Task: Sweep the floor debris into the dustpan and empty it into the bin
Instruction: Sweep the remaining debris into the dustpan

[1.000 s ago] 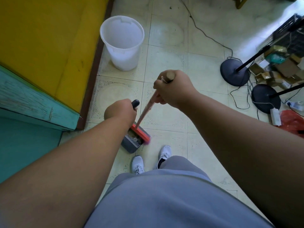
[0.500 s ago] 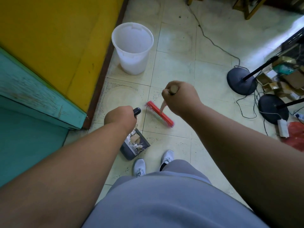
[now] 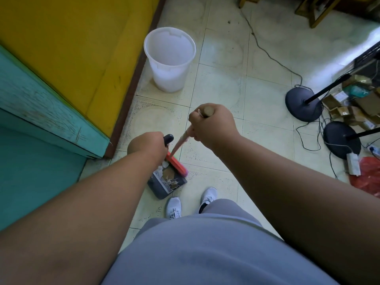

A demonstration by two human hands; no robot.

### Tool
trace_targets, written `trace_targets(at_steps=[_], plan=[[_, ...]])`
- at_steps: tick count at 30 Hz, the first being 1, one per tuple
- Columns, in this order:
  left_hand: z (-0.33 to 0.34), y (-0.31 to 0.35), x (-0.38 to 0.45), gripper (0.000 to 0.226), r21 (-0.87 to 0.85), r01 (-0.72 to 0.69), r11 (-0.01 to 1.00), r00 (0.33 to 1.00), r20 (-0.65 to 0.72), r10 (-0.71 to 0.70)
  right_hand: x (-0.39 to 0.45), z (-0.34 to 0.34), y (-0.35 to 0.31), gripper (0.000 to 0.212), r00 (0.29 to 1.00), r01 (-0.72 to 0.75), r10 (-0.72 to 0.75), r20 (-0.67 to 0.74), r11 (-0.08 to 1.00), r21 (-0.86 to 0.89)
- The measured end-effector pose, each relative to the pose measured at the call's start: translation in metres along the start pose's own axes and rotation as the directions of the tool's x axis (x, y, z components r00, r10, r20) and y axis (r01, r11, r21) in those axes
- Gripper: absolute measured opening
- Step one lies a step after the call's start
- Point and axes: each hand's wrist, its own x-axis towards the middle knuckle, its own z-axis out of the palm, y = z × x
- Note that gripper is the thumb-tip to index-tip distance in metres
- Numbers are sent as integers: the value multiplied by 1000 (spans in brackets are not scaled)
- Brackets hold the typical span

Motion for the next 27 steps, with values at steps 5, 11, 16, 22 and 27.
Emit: trace_targets(at_steps=[5,11,16,22,27], plan=[[0,-4,-4,26,-12,15,1000,1000,-3,-15,-1,-11,-6,30,998,-47,50,-46,997,64],[-4,-13,-7,30,-55,16,998,1000,-3,-17,-1,-33,-20,36,970,-85,121,-210,981,173],[-9,-16,-14,26,-103,43,994,999,-25,-46,-2,-45,-22,37,955,-58,101,-280,986,158],[-27,-13,-18,28,-128,58,990,994,-85,-69,-2,-38,-18,33,961,62,-47,-273,997,46],[-45,-4,-18,29,-199,60,978,994,-79,-77,4,-43,-7,40,946,106,-142,-290,985,-136]])
